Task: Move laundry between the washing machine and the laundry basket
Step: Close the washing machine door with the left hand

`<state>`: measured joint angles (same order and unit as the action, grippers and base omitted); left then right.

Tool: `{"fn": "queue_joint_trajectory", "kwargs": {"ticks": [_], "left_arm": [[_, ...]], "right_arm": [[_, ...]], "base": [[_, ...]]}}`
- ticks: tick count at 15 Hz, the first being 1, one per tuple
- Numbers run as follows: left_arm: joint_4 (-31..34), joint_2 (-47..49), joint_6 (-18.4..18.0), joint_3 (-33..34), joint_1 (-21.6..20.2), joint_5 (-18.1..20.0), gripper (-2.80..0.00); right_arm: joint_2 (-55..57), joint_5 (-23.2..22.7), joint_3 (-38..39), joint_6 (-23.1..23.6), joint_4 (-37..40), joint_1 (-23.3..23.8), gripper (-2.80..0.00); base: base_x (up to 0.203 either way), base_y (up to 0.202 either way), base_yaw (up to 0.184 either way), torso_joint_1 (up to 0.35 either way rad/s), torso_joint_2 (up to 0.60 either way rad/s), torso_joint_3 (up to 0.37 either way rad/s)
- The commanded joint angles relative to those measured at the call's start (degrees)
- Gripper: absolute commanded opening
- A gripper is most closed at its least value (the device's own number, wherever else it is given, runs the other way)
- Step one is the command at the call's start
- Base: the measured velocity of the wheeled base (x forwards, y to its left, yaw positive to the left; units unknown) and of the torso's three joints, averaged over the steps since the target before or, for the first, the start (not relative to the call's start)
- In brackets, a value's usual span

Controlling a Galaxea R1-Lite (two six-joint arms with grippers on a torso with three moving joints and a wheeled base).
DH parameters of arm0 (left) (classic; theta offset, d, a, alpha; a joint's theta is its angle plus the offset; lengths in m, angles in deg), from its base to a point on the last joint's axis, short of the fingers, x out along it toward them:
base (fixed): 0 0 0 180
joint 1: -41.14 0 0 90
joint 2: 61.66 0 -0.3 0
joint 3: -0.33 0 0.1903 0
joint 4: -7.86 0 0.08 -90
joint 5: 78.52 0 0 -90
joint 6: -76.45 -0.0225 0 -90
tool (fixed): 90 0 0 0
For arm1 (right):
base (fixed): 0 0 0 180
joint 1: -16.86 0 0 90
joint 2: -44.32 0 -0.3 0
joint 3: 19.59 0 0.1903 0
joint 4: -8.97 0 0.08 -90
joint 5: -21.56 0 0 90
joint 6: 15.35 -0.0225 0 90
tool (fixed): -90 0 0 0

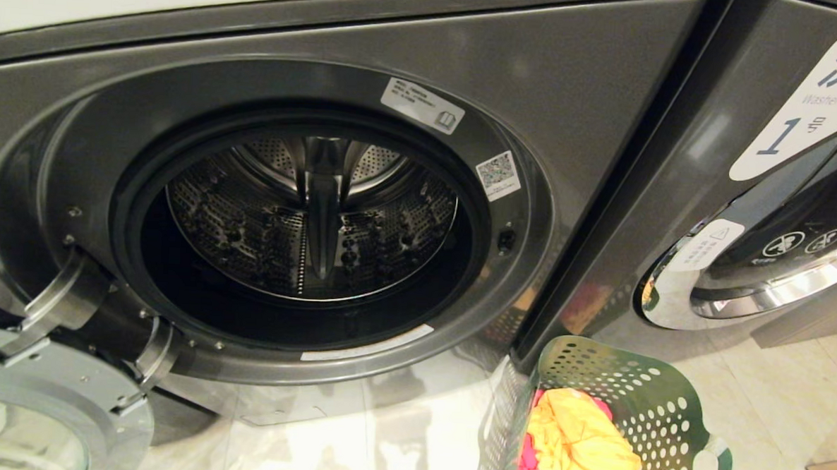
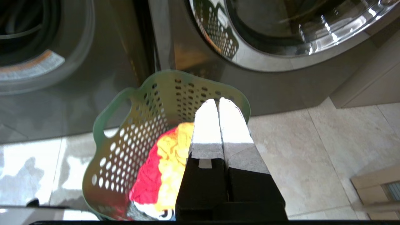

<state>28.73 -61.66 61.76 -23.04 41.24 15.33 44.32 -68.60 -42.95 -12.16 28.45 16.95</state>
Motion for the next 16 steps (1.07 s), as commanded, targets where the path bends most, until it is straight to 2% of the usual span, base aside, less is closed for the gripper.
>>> {"fn": "queue_joint_trajectory", "kwargs": {"ticks": [1, 4, 16], "left_arm": [[-0.05, 0.00, -0.08, 0.09, -0.01, 0.01, -2.80], [-0.05, 0.00, -0.08, 0.09, -0.01, 0.01, -2.80], [0.04, 0.00, 0.01, 0.09, -0.01, -0.16, -2.80]], "right_arm": [[0.02, -0.08, 1.91, -0.17, -1.18, -0.01, -2.80], [0.09, -0.02, 1.93, -1.78, -1.47, -0.01, -2.80], [0.09, 0.16, 1.93, -1.52, -1.29, 0.01, -2.80]], "base": [[0.000, 0.000, 0.000, 0.000, 0.00, 0.000], [0.000, 0.000, 0.000, 0.000, 0.00, 0.000], [0.000, 0.000, 0.000, 0.000, 0.00, 0.000]]}}
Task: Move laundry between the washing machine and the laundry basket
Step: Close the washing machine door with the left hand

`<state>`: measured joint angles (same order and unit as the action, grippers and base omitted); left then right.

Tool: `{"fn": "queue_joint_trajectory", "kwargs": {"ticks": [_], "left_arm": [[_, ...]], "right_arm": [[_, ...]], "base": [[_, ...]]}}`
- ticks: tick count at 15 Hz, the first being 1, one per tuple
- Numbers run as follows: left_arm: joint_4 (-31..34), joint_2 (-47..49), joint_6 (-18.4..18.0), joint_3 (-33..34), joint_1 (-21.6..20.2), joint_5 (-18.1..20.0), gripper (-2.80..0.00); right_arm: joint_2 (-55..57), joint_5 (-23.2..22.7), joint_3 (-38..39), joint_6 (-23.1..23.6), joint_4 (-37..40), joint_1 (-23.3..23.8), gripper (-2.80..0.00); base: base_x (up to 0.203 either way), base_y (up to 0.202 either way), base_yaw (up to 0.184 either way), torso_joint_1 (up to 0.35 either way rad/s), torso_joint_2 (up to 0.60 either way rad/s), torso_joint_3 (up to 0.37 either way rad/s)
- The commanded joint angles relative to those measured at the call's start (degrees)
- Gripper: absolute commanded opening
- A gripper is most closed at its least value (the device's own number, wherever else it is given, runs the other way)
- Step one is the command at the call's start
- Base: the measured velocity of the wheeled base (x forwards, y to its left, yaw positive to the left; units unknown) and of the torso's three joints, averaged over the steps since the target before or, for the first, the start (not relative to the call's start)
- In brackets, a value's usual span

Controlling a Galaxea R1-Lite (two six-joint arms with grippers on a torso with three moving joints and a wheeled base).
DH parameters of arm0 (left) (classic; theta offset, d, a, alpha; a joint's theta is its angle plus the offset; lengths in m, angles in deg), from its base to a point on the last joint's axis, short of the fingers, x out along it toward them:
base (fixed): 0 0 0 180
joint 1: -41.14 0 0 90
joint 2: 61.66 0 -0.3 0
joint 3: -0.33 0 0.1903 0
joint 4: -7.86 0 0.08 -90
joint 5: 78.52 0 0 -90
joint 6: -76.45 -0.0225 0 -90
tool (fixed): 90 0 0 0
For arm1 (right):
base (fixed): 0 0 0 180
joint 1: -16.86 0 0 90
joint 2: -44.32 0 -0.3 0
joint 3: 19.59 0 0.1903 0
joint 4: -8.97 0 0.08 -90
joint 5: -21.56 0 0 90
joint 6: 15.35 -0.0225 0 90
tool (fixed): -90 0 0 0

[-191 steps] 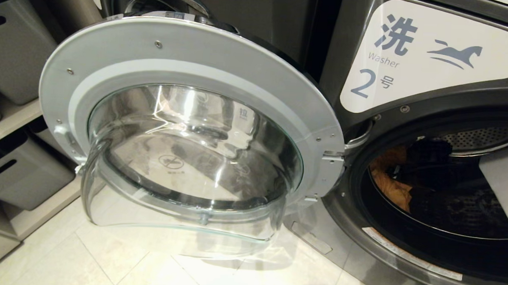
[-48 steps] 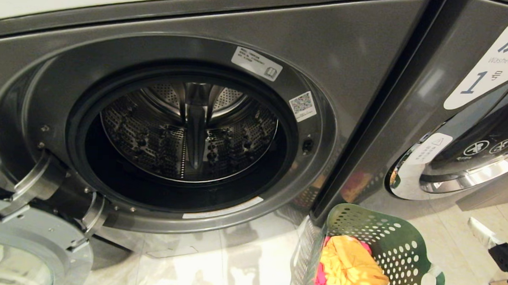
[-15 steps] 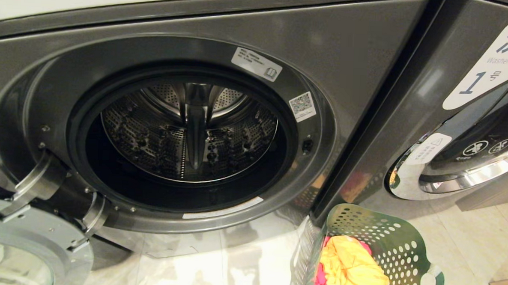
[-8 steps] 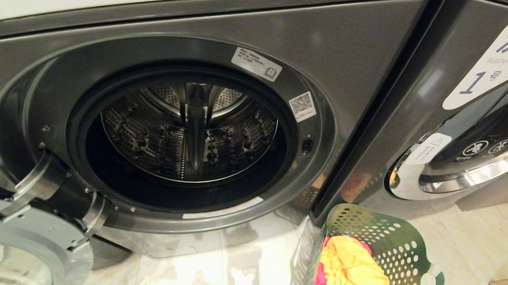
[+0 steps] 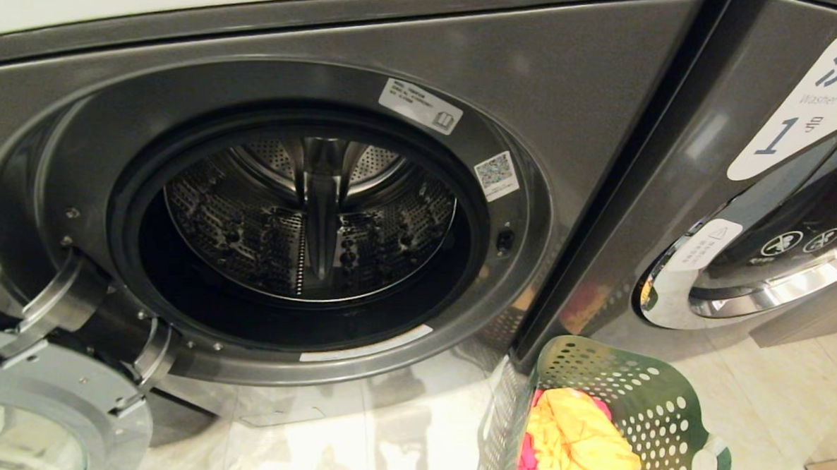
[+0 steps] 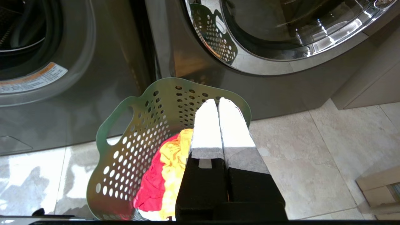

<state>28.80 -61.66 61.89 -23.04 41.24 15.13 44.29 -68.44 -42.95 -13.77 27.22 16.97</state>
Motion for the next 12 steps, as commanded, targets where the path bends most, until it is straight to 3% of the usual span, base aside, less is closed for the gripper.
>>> {"fn": "queue_joint_trajectory", "kwargs": {"ticks": [1, 4, 9, 12], "left_arm": [[-0.04, 0.00, -0.12, 0.09, -0.01, 0.03, -2.80], [-0.04, 0.00, -0.12, 0.09, -0.01, 0.03, -2.80], [-0.04, 0.00, -0.12, 0.09, -0.01, 0.03, -2.80], [-0.04, 0.00, -0.12, 0.09, -0.01, 0.03, -2.80]], "right_arm": [[0.10, 0.00, 1.93, 0.18, -0.07, 0.05, -2.80], [0.11, 0.09, 1.93, -0.20, 0.02, 0.05, -2.80], [0.04, 0.09, 1.93, -0.36, 0.02, 0.04, -2.80], [0.02, 0.09, 1.93, -0.43, 0.00, -0.02, -2.80]], "base": [[0.000, 0.000, 0.000, 0.000, 0.00, 0.000], [0.002, -0.008, 0.124, 0.004, 0.00, 0.001], [0.001, -0.010, 0.195, 0.002, 0.00, 0.004], [0.000, -0.004, 0.054, 0.002, 0.00, 0.002]]}}
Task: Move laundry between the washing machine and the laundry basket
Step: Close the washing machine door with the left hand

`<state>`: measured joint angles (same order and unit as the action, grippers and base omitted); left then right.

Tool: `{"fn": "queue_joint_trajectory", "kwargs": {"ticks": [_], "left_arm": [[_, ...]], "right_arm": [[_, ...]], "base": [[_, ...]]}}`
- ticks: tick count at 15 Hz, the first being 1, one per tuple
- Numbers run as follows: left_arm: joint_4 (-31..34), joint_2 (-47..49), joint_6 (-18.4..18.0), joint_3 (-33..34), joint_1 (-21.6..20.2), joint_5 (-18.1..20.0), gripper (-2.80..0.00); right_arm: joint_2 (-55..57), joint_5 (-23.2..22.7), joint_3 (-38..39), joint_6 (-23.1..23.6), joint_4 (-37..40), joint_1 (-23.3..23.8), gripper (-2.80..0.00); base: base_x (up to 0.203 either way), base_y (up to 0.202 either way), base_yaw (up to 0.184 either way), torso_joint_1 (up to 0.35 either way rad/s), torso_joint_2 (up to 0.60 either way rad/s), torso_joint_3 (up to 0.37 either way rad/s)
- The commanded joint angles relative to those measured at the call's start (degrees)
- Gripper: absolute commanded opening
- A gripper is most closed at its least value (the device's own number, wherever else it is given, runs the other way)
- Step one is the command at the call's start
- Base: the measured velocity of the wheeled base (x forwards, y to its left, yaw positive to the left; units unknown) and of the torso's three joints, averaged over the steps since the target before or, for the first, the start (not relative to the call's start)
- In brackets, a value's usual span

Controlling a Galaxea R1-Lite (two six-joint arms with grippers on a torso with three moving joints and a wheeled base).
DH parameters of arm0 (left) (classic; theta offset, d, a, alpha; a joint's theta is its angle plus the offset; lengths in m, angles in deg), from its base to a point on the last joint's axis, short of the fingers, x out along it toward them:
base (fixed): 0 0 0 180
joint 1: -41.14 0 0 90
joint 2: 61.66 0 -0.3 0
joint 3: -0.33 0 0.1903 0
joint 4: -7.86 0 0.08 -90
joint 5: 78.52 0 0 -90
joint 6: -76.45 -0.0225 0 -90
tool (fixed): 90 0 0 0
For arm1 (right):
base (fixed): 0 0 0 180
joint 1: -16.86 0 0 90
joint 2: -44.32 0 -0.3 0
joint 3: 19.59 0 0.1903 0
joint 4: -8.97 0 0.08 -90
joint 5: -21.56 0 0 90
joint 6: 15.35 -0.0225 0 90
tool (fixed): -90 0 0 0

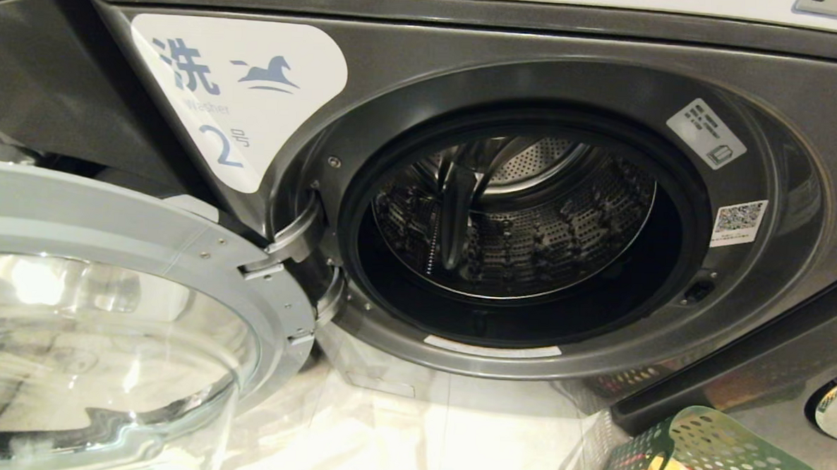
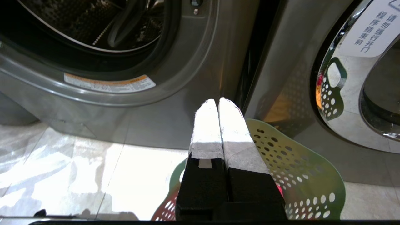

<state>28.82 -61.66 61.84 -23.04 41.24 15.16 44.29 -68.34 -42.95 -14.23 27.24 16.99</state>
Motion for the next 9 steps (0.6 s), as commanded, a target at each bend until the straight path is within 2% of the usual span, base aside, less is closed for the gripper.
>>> {"fn": "queue_joint_trajectory", "kwargs": {"ticks": [1, 9], "left_arm": [[-0.05, 0.00, -0.07, 0.09, -0.01, 0.01, -2.80], [-0.05, 0.00, 0.03, 0.09, -0.01, 0.10, -2.80]], "right_arm": [[0.11, -0.01, 1.93, 0.02, 0.00, -0.05, -2.80], [0.07, 0.07, 1.93, -1.12, -0.09, 0.03, -2.80]], "base": [[0.000, 0.000, 0.000, 0.000, 0.00, 0.000], [0.000, 0.000, 0.000, 0.000, 0.00, 0.000]]}}
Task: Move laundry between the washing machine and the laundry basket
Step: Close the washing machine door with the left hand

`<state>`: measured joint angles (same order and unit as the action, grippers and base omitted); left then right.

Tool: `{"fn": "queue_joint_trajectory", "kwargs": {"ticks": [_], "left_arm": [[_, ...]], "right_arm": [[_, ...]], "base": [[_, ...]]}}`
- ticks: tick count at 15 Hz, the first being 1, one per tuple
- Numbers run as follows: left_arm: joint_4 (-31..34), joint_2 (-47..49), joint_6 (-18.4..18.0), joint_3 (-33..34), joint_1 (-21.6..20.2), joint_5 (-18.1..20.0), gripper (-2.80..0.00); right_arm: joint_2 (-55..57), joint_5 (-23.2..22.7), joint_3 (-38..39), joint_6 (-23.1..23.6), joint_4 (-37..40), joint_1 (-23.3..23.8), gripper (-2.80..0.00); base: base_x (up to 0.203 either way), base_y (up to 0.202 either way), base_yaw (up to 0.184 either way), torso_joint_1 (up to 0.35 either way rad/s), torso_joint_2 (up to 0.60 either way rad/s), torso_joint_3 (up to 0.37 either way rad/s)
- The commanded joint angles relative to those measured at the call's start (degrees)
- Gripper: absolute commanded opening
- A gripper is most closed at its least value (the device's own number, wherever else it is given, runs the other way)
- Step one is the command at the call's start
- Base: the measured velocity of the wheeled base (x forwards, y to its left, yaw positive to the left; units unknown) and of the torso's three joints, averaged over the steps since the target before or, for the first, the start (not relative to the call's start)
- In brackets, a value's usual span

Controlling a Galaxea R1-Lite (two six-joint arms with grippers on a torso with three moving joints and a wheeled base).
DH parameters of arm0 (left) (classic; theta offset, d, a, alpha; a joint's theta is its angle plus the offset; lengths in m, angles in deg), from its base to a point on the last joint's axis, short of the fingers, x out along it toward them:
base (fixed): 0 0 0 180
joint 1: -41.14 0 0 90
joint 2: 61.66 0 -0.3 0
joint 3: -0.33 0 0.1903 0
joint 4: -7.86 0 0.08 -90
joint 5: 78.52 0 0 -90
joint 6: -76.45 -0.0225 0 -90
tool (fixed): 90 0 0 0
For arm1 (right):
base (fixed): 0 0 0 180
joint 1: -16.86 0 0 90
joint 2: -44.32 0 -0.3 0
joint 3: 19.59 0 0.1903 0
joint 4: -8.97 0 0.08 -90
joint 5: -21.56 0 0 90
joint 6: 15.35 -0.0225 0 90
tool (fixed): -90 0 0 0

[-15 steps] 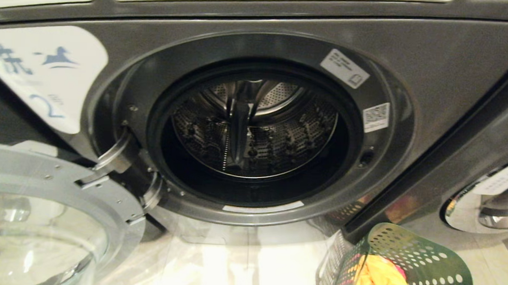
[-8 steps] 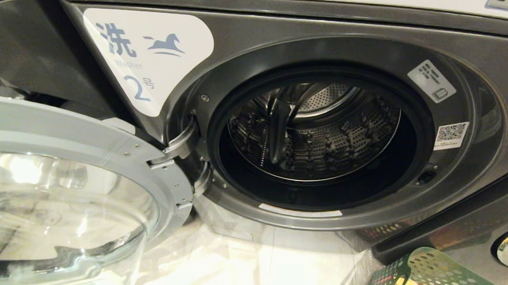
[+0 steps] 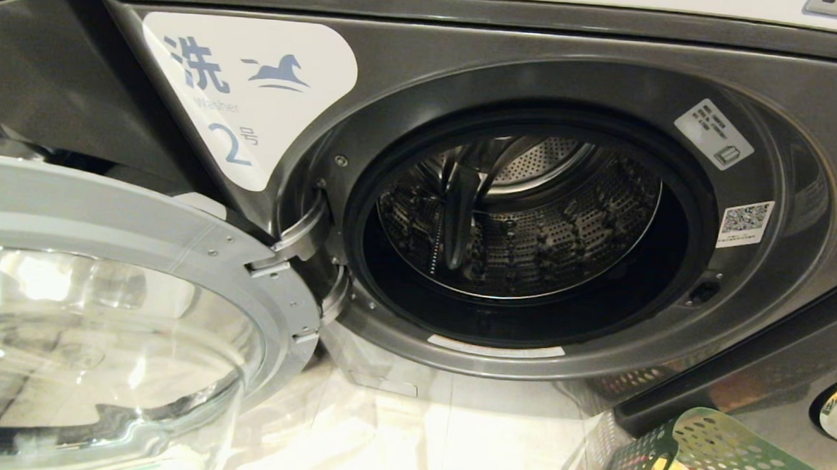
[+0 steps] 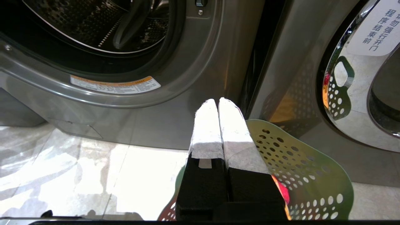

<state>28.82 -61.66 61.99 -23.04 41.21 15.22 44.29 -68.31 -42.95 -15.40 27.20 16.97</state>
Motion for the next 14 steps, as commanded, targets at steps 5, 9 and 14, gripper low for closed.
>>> {"fn": "queue_joint_trajectory", "kwargs": {"ticks": [5, 9, 14], "left_arm": [[-0.05, 0.00, -0.13, 0.09, 0.01, 0.04, -2.80], [-0.05, 0.00, -0.13, 0.09, 0.01, 0.12, -2.80], [-0.05, 0.00, -0.13, 0.09, 0.01, 0.12, -2.80]], "right_arm": [[0.11, 0.22, 1.93, -0.04, -0.05, -0.02, -2.80], [0.11, 0.22, 1.93, -0.04, -0.05, 0.06, -2.80], [0.11, 0.22, 1.93, -0.03, -0.05, -0.02, -2.80]], "base": [[-0.093, 0.000, 0.002, 0.004, 0.00, 0.001], [-0.194, 0.000, 0.001, 0.002, 0.00, 0.003], [-0.195, 0.000, 0.003, 0.004, 0.00, 0.005]]}}
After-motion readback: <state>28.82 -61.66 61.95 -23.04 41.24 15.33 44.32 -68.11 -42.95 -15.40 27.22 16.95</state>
